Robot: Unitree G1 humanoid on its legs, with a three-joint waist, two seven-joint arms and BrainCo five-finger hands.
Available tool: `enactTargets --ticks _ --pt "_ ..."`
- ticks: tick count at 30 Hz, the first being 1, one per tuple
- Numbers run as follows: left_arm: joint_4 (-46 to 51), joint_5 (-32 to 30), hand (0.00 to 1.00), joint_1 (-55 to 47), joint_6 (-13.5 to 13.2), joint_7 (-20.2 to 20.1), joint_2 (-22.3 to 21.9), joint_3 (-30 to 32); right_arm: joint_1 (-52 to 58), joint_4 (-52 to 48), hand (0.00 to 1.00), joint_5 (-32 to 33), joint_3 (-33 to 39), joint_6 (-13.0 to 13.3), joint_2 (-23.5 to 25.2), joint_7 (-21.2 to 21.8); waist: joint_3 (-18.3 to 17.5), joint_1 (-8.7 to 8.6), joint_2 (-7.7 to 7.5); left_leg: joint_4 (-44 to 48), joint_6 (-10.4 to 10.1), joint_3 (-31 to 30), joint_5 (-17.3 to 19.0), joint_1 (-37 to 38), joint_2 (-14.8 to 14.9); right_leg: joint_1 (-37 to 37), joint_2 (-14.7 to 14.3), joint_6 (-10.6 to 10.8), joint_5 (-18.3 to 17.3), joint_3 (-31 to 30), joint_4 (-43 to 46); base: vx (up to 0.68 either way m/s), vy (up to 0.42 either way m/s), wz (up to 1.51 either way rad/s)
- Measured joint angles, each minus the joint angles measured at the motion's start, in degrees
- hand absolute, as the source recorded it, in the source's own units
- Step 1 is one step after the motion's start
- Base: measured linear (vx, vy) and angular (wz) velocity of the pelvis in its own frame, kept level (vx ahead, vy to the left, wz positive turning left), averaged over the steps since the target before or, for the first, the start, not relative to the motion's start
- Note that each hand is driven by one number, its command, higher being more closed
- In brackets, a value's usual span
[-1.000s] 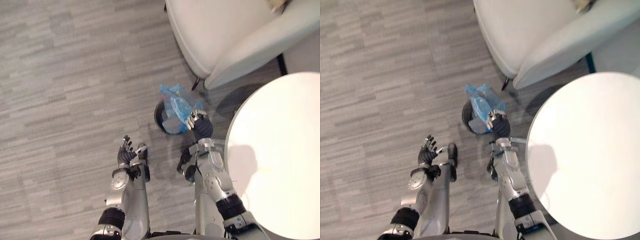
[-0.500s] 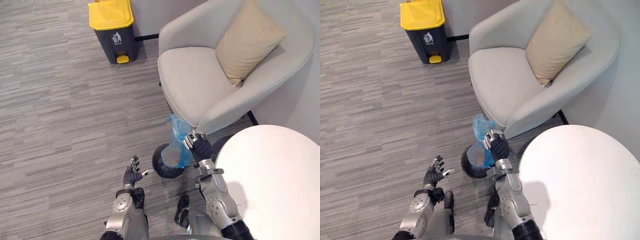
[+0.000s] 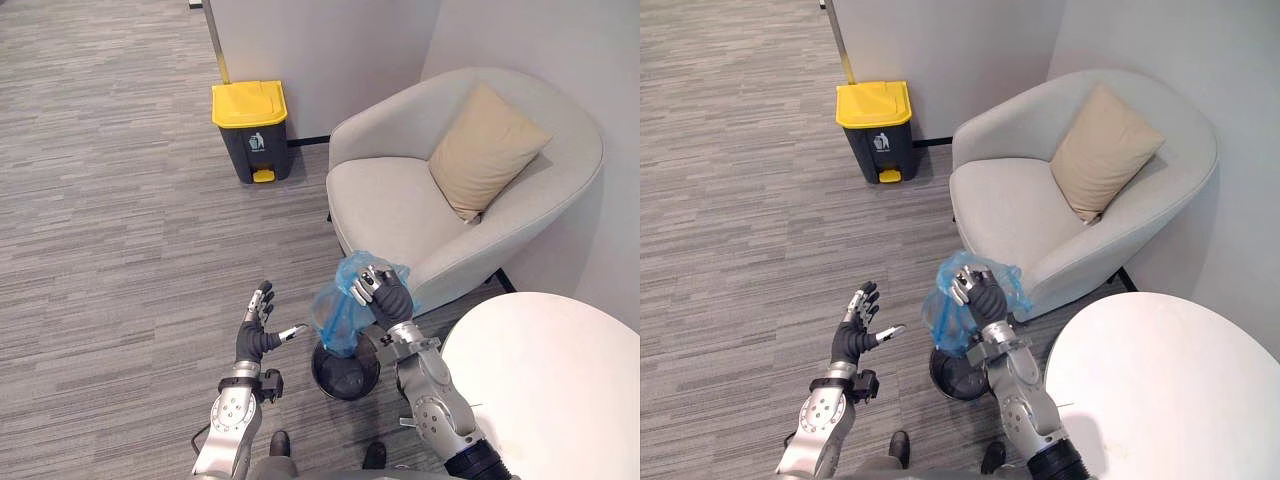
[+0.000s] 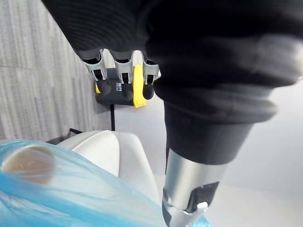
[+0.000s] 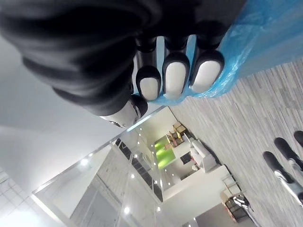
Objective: Gather rubbish on tea table into small bin, then transfer packed bag to large trash can.
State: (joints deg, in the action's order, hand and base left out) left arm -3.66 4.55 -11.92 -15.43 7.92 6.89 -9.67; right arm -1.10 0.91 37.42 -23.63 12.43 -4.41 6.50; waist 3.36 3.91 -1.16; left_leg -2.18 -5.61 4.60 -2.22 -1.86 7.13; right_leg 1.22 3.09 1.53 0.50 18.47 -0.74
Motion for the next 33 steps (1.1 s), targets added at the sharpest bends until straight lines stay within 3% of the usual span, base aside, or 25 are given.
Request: enactTargets --ticks 16,21,27,33 --pt "3.2 -20.5 0.00 8.6 -1.3 1.0 5.5 -7.5 -6.2 0.0 1.00 3.6 -6.7 -0.5 -3.6 3.9 -2.2 -0.47 0.34 -1.0 0.3 0.7 -0.3 1.6 -0.1 -1.1 -0.3 -0.1 1.2 -1.4 -1.5 -0.01 0.009 -0.04" --pt "2.6 -21.9 0.00 9.8 -1.1 2.0 6.8 -8.3 -7.2 0.0 1.00 5.3 -6.7 -0.5 -3.9 4.3 -2.3 -1.51 0.28 -1.0 0.3 0.7 -0.3 1.6 -0.1 -1.1 -0.4 -0.1 1.2 -1.8 -1.7 0.00 0.000 0.00" --pt "-1.5 -21.9 0.00 11.9 -0.1 2.1 6.6 -8.2 -7.9 -0.3 1.00 7.4 -6.7 -1.2 -4.3 5.0 -2.3 -1.58 0.27 -1.0 0.3 1.2 -0.3 1.7 0.2 -1.0 -0.8 -0.5 1.8 -2.6 -2.2 -0.01 0.000 -0.06" --pt "-2.3 -20.9 0.00 11.9 0.0 -0.3 5.0 -8.3 -8.7 -5.5 1.00 8.8 -8.7 -1.8 -4.0 5.1 -2.4 -1.60 0.27 -1.0 0.3 1.5 -0.3 1.8 0.2 -1.0 -0.9 -0.4 2.2 -2.9 -2.7 -0.01 0.002 -0.04"
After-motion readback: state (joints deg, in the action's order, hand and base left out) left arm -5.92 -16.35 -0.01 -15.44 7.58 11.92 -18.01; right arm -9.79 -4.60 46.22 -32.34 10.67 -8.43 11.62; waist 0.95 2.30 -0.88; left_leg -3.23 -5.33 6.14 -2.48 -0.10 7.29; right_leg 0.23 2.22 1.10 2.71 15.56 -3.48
